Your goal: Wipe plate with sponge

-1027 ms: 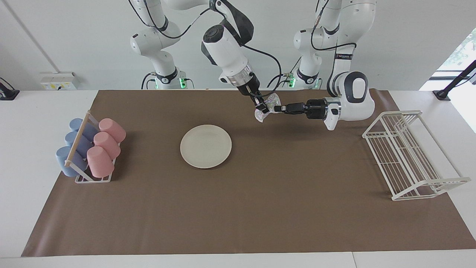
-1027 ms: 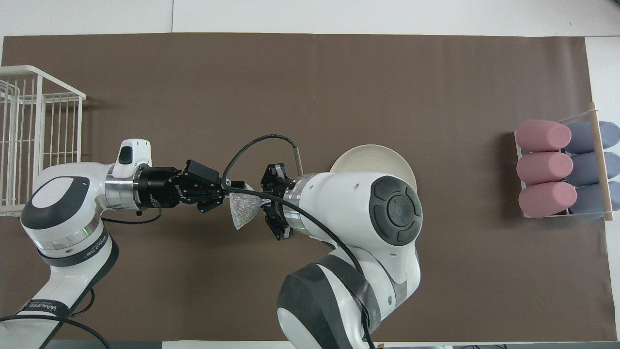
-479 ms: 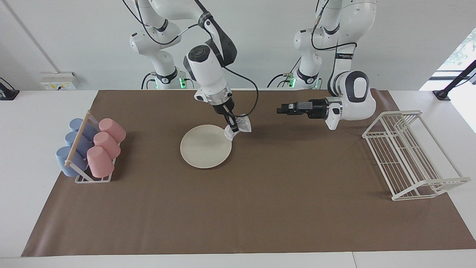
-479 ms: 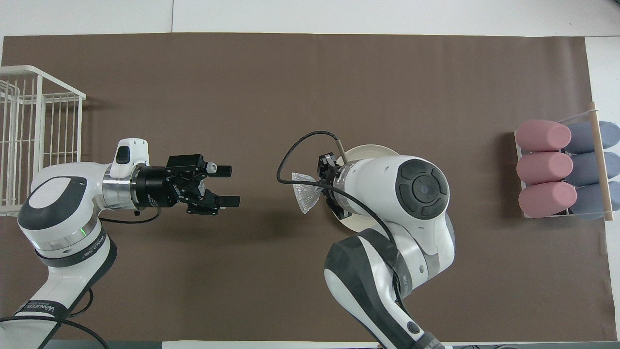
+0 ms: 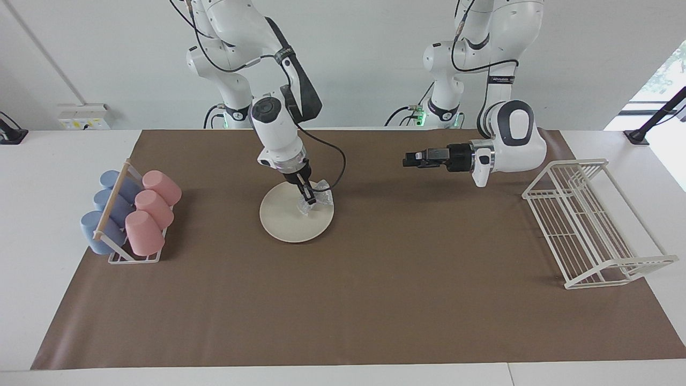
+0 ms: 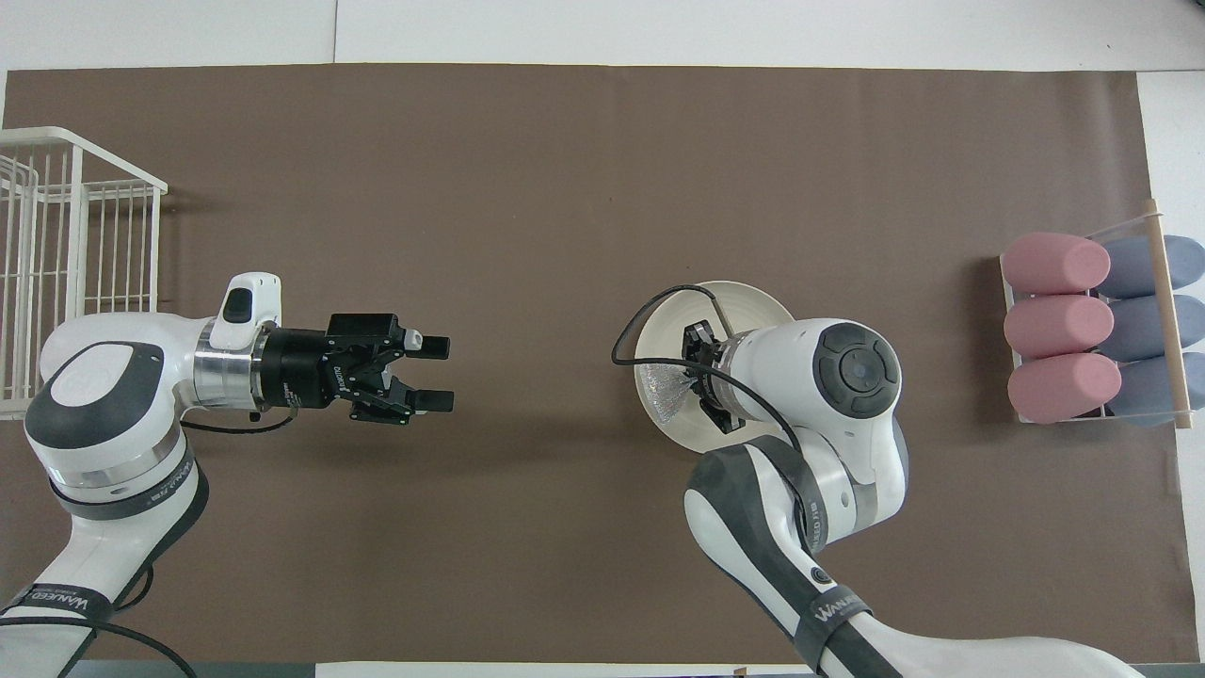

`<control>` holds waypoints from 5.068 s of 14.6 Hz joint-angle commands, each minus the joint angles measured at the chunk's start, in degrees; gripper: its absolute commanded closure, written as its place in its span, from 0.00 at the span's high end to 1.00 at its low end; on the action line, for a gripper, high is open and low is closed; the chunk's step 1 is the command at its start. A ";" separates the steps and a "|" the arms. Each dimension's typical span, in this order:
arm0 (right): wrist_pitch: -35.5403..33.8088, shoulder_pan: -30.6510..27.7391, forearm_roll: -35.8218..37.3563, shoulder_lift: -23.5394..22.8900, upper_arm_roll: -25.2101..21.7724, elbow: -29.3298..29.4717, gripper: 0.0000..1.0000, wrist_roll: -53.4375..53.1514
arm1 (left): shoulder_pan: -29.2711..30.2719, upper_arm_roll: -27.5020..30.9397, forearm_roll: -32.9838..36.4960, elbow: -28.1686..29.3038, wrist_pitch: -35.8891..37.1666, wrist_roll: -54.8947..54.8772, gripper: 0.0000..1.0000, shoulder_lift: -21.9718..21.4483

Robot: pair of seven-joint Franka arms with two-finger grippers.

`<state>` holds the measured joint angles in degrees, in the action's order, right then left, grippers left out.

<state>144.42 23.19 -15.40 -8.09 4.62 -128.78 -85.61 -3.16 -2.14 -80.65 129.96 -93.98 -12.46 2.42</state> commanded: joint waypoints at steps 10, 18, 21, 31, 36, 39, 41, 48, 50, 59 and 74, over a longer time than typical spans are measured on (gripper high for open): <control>2.45 -7.45 1.34 -0.96 0.22 -2.88 0.00 16.07 | 2.20 0.21 35.54 -12.36 -1.04 1.21 1.00 -1.19; 2.54 -9.58 1.25 -1.14 0.30 -2.88 0.00 20.05 | 0.53 -0.32 46.88 -15.26 -2.00 1.30 1.00 -2.15; 2.62 -5.37 1.08 -1.31 0.39 -2.88 0.00 11.28 | 0.44 -0.32 51.72 -16.58 -2.09 1.30 1.00 -2.15; 3.77 -7.26 0.99 -2.19 0.22 -2.70 0.00 16.67 | 0.35 -0.32 52.87 -17.29 -2.79 1.39 1.00 -2.15; 3.50 -10.45 0.99 -2.10 0.30 -2.79 0.00 22.95 | 0.18 -0.40 52.87 -17.29 -3.14 1.39 1.00 -2.15; 3.50 -7.48 0.99 -2.02 0.39 -2.88 0.00 15.76 | -1.23 -0.49 52.87 -17.20 -4.11 1.65 1.00 -2.15; 4.03 -2.56 0.90 -2.19 0.39 -2.88 0.00 7.51 | -1.84 -0.49 52.87 -17.20 -4.46 1.65 1.00 -2.15; 4.03 -0.34 0.90 -2.28 0.39 -2.79 0.00 2.81 | -1.76 -0.41 52.87 -17.11 -4.81 1.56 1.00 -2.15; 3.68 -0.34 0.90 -2.19 0.39 -1.30 0.00 2.73 | -1.32 -0.40 52.87 -16.94 -5.60 1.56 1.00 -2.15; -19.15 0.09 1.34 0.71 0.48 16.87 0.00 -8.77 | -1.23 -0.58 52.70 -15.62 -7.88 2.09 1.00 -2.68; -32.35 12.40 13.38 -1.05 0.48 34.47 0.00 -35.07 | -0.26 -0.49 10.08 -5.35 -2.44 -4.22 1.00 -5.14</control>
<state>114.27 35.81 -3.27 -7.92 4.92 -97.36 -119.15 -3.38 -2.66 -67.31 121.51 -97.45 -13.04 -1.25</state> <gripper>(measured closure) 0.899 0.000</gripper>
